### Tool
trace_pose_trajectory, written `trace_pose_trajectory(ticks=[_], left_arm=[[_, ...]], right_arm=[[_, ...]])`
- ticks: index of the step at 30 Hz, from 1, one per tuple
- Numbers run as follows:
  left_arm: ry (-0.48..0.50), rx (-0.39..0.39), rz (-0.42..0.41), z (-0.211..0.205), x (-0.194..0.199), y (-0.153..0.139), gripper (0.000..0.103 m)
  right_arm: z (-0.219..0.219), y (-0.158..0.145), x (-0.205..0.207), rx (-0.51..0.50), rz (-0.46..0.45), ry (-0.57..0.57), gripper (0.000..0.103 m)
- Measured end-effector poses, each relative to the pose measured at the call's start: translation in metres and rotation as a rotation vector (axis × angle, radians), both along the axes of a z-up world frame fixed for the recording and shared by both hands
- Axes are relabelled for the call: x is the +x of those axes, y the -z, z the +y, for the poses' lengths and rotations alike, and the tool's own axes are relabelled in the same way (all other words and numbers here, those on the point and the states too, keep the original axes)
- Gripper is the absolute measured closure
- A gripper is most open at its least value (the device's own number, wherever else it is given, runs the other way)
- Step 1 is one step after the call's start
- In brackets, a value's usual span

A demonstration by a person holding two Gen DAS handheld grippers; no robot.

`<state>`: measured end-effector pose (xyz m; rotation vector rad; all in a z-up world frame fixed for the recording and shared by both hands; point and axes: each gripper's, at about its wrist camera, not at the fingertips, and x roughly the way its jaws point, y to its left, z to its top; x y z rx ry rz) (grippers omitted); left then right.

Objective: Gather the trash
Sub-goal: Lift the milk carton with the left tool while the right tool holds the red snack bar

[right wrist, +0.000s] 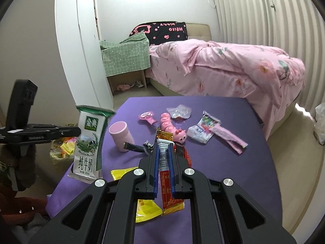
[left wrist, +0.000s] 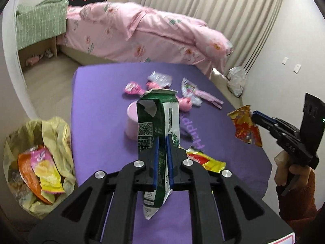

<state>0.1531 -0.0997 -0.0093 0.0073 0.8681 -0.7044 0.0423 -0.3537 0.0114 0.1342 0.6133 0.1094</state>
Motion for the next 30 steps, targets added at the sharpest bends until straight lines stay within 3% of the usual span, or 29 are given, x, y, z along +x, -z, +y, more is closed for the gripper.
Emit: trace_pose_trajectory(ticks=[4,7,8,10,16,19,27,30], left_arm=[[-0.029,0.041,0.012,-0.002,0.009,0.020,0.095],[-0.043,0.021,0.060,-0.004,0.020,0.037,0.080],[-0.045,0.007,0.039,-0.003,0.019,0.037,0.071],[-0.053,0.044,0.007,-0.006,0.018,0.039,0.061],[-0.080,0.143,-0.010,-0.010,0.024,0.052,0.054],[-0.099,0.127,0.003,-0.005,0.030,0.058,0.046],[-0.084,0.056,0.091,-0.005,0.042,0.058,0.045],[-0.061,0.017,0.138,-0.009,0.045,0.058,0.054]], right_arm=[[0.004,0.011,0.004,0.008,0.026,-0.006,0.093],[0.006,0.022,0.007,0.005,0.048,-0.002,0.093],[0.007,0.024,0.008,0.001,0.051,-0.002,0.093],[0.008,0.029,0.009,0.002,0.059,-0.005,0.093],[0.007,0.035,0.009,0.020,0.065,-0.008,0.093],[0.007,0.036,0.008,0.018,0.066,-0.009,0.093],[0.007,0.042,0.005,0.041,0.072,-0.015,0.093],[0.007,0.044,0.004,0.042,0.080,-0.006,0.093]])
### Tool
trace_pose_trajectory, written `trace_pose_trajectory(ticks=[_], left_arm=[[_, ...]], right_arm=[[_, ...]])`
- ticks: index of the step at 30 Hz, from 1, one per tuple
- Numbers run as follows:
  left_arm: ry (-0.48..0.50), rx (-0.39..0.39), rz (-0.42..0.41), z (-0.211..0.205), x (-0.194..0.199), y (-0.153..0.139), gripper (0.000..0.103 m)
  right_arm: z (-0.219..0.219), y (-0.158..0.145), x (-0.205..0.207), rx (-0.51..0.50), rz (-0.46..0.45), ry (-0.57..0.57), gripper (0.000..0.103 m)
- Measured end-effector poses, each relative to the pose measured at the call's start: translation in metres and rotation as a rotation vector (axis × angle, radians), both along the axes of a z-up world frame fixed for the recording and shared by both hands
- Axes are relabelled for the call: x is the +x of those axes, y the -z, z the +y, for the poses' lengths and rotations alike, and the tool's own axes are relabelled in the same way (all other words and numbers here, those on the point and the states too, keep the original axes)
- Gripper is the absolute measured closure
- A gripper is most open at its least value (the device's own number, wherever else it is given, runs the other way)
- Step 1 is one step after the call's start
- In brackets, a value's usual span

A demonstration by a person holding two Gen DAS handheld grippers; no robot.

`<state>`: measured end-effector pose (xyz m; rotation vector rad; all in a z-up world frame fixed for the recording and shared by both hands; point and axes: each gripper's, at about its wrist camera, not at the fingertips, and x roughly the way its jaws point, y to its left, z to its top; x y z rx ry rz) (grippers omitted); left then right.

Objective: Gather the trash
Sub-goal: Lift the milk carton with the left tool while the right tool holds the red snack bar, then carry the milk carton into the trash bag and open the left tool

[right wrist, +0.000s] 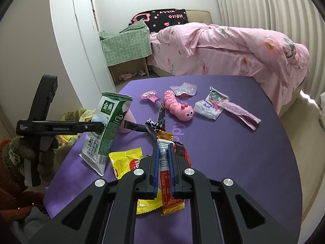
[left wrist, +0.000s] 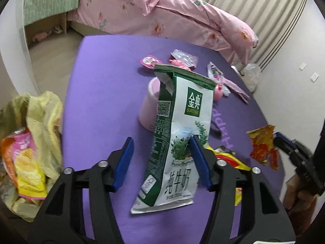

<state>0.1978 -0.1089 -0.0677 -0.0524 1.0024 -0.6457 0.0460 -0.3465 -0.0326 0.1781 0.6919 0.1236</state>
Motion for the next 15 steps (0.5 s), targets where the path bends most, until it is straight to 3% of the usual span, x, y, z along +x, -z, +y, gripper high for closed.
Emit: trace_pose_trajectory(ticks=[1,6,8,11,15], left_arm=[[0.015,-0.016,0.011,-0.002,0.000,0.000,0.062],[0.080,-0.024,0.000,-0.014,-0.004,-0.004,0.069],[0.108,-0.037,-0.001,-0.014,-0.008,-0.008,0.082],[0.133,-0.047,-0.031,-0.009,-0.017,-0.018,0.090],[0.111,-0.059,-0.058,0.002,-0.023,-0.028,0.091]], right_arm=[[0.000,0.000,0.000,0.004,0.002,0.009,0.093],[-0.001,-0.006,-0.006,0.080,-0.040,0.125,0.093],[0.002,-0.008,-0.007,0.081,-0.056,0.175,0.093],[0.010,-0.008,-0.004,0.065,-0.048,0.191,0.093],[0.022,-0.013,0.004,0.037,-0.064,0.188,0.093]])
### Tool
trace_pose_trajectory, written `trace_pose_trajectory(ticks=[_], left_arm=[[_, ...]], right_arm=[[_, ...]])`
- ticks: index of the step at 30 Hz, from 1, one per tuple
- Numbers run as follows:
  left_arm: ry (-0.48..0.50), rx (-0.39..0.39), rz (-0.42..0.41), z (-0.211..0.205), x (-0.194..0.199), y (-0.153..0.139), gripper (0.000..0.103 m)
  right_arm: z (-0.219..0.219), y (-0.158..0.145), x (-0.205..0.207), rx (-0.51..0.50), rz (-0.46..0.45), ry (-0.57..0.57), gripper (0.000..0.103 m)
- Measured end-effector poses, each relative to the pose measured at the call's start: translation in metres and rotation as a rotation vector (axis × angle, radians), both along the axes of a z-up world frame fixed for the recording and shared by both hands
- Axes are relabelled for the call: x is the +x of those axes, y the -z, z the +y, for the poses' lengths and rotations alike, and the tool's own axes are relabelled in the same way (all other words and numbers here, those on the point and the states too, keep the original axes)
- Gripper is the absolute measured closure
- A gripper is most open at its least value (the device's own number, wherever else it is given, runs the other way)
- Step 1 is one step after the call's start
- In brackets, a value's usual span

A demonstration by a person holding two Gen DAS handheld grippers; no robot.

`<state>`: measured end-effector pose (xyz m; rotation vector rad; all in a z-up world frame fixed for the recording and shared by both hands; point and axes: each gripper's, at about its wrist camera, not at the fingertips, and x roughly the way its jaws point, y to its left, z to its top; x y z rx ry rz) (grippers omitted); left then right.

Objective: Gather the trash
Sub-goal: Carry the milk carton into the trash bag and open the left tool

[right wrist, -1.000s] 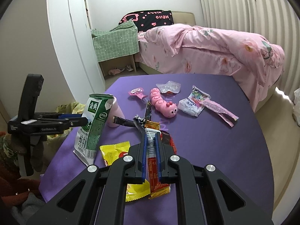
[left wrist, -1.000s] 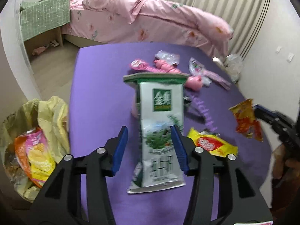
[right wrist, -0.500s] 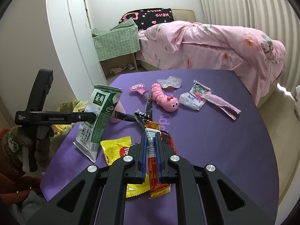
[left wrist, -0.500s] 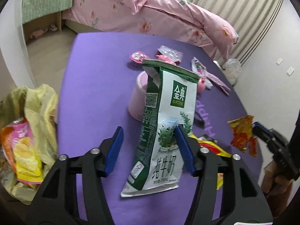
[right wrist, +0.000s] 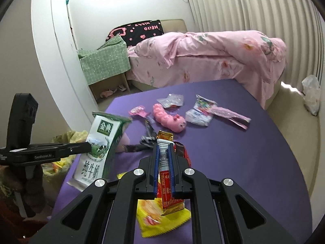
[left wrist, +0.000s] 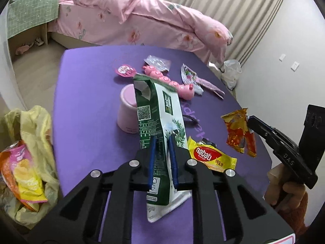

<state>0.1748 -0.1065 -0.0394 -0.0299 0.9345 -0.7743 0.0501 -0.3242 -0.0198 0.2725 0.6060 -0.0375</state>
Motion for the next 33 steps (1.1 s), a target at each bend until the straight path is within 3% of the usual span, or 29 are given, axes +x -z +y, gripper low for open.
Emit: trace_pose_trajectory(ticks=[12,21,28,31,33], left_arm=[[-0.210,-0.087,-0.053,0.081,-0.017,-0.039,0.091],[-0.397,-0.069,-0.182,0.141,-0.016,-0.060,0.091],[-0.550,0.008,-0.390,0.188,-0.020,-0.075,0.096],[-0.573,0.053,-0.452,0.195,-0.018,-0.059,0.096],[-0.580,0.104,-0.421,0.195,-0.008,-0.038,0.097]], right_arm=[[0.040,-0.031,0.000,-0.078,-0.081,-0.071,0.093],[0.040,-0.017,0.006,-0.043,-0.056,-0.096,0.093],[0.047,-0.018,0.007,-0.057,-0.056,-0.107,0.093],[0.047,-0.015,0.010,-0.044,-0.043,-0.110,0.093],[0.047,-0.013,0.011,-0.042,-0.035,-0.111,0.093]])
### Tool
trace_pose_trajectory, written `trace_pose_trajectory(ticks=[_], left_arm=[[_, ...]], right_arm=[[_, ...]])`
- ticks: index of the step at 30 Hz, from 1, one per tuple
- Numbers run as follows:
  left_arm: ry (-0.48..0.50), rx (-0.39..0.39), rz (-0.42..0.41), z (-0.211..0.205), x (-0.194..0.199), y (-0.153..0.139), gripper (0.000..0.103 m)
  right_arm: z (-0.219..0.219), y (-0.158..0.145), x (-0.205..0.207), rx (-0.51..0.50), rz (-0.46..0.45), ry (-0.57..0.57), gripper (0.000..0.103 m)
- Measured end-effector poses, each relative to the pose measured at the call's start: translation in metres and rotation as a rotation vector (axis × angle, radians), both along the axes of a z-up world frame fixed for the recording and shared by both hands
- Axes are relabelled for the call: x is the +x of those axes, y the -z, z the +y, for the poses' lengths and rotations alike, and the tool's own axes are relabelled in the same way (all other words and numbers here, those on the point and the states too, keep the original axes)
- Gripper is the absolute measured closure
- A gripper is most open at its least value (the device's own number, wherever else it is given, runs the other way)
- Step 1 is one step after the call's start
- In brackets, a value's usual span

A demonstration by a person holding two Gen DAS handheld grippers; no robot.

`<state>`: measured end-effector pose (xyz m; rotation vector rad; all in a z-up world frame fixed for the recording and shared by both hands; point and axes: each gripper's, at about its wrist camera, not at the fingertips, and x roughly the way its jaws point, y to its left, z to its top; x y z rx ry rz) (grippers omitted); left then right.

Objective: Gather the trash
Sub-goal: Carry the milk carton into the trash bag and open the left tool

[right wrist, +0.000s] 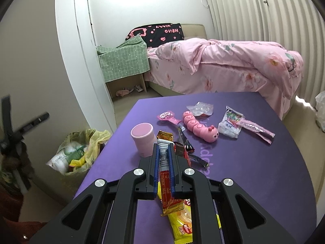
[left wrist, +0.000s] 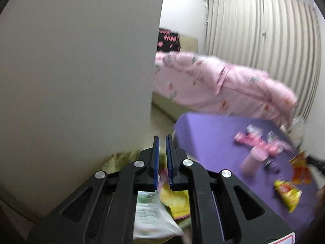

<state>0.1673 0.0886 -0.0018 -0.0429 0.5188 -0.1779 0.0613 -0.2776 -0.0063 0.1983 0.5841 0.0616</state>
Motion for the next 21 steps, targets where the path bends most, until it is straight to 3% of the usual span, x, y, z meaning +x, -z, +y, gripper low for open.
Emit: trace_pose_trajectory(ticks=[3,7,10,16,21], left_arm=[[0.004,-0.093,0.119,0.013,0.012,0.028,0.098],[-0.015,-0.161,0.181,0.032,0.011,0.038,0.098],[-0.011,-0.163,0.201,0.040,0.003,0.035,0.098],[-0.032,-0.185,0.260,0.060,-0.016,0.035,0.097],[-0.075,-0.186,0.284,0.076,-0.026,0.047,0.090]], right_arm=[[0.002,0.003,0.001,-0.017,0.014,-0.002,0.093],[0.005,0.002,0.007,0.004,0.029,-0.034,0.093],[0.016,-0.006,0.018,-0.009,0.029,-0.085,0.093],[0.062,-0.044,0.054,0.027,-0.004,-0.302,0.093],[0.111,-0.055,0.088,-0.002,0.001,-0.442,0.093]])
